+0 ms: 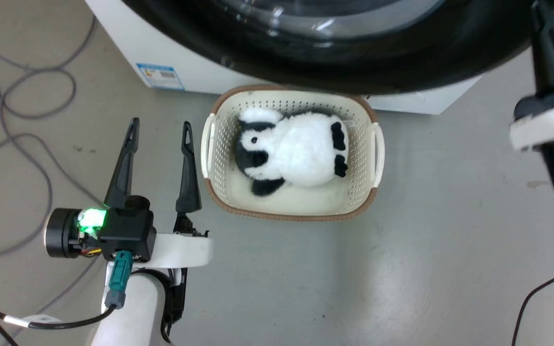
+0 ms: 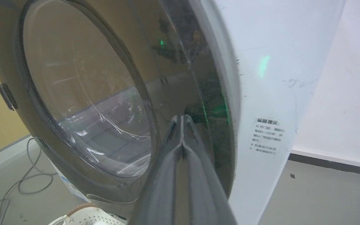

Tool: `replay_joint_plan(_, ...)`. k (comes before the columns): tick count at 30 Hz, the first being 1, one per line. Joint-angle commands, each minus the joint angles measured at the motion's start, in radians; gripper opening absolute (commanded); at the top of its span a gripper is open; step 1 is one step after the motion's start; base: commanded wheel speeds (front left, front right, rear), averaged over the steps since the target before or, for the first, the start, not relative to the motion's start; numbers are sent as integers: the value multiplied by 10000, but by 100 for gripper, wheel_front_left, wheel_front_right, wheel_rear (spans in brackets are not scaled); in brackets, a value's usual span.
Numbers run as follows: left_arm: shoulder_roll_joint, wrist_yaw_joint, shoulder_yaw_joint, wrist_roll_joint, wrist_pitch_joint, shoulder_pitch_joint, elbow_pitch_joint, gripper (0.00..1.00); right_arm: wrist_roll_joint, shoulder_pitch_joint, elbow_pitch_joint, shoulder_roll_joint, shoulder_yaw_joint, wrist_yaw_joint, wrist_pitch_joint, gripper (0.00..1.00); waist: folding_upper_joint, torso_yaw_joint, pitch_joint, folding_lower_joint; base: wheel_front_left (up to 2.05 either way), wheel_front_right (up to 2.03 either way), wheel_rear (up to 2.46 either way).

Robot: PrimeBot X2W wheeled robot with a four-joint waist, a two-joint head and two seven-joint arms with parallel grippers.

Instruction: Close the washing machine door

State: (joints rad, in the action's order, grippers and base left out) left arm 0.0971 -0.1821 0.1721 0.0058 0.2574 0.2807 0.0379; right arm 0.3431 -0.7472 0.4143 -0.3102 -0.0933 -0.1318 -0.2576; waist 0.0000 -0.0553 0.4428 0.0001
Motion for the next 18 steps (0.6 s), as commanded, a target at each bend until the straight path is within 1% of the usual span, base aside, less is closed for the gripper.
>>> replay_joint_plan(1,58,-43,-9,5,43,162,44,100,11,-407,249,-58,85,11,-42,0,0,107,162,-1,0,0,0)
replay_joint_plan(6,85,-119,0,-26,43,301,61,100,-61,-1405,1304,-116,181,11,-42,0,0,218,353,-1,0,0,0)
replay_joint_plan(10,88,-168,11,-56,44,369,71,100,-159,-1909,1785,-137,373,11,-42,0,0,301,435,-1,0,0,0)
replay_joint_plan(14,89,-221,15,-76,44,386,62,100,-308,-2070,2083,-131,489,11,-42,0,0,334,415,-1,0,0,0)
replay_joint_plan(18,91,-280,-26,-126,44,288,-34,100,-491,-1875,2238,0,609,11,-42,0,0,280,156,-1,0,0,0)
